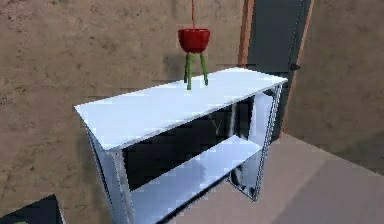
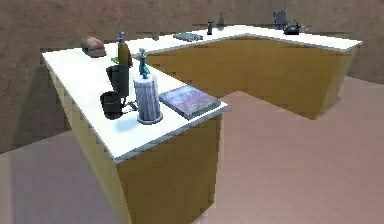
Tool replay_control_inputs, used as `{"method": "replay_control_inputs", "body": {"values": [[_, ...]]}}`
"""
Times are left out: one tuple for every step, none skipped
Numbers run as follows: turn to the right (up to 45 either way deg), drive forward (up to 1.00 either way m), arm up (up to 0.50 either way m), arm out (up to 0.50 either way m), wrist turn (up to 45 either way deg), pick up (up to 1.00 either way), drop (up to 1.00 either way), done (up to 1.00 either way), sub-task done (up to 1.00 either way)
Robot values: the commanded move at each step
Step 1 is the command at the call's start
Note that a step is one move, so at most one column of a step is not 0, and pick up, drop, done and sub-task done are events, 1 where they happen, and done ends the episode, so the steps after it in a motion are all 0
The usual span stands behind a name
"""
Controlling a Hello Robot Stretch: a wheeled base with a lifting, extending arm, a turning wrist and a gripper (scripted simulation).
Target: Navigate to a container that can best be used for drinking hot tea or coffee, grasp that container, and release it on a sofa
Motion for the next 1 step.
{"method": "replay_control_inputs", "body": {"values": [[-18.0, 0.0, 0.0, 0.0, 0.0, 0.0, 0.0, 0.0, 0.0]]}}
